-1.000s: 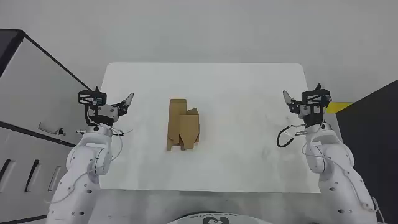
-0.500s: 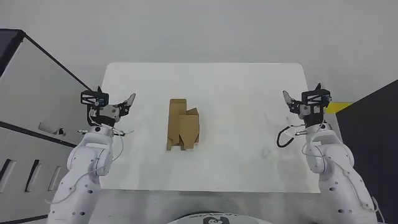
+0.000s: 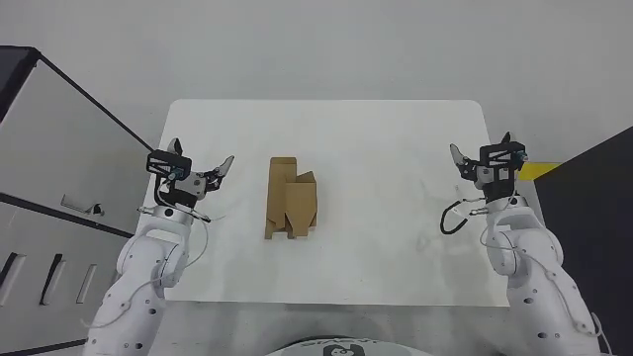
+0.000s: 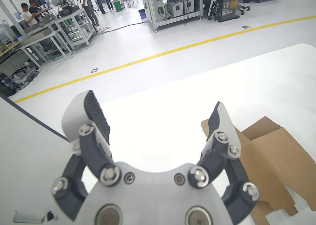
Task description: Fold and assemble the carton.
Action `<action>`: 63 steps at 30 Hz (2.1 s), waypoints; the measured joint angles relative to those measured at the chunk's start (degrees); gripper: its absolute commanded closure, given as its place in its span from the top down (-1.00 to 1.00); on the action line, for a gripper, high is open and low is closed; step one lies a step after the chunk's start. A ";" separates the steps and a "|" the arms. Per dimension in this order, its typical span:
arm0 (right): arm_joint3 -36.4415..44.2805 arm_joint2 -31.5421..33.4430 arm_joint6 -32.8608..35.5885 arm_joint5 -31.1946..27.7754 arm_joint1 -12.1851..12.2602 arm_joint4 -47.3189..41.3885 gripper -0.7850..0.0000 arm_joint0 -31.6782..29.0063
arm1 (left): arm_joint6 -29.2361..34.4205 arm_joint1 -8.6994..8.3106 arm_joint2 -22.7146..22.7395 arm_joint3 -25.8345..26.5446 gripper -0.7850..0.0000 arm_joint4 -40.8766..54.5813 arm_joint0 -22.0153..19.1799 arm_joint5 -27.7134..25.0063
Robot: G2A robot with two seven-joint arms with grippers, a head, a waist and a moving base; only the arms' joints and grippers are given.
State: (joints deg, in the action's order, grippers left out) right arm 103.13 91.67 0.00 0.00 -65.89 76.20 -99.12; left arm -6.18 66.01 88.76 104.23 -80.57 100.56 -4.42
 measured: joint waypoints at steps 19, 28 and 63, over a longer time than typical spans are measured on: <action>0.00 0.00 0.00 0.00 0.00 0.00 1.00 0.00 | -4.07 1.15 -7.44 -2.50 1.00 -5.89 0.66 6.69; 0.00 0.00 0.00 0.00 0.00 0.00 1.00 0.00 | -4.24 1.14 -7.52 -2.55 1.00 -6.14 0.64 6.55; 0.00 0.00 0.00 0.00 0.00 0.00 1.00 0.00 | -2.94 -0.05 -10.39 -5.44 1.00 -25.34 3.39 -3.76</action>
State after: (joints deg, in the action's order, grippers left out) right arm 103.13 91.67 0.00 0.00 -65.89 76.20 -99.12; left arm -9.12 65.96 78.37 98.78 -105.91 103.95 -8.18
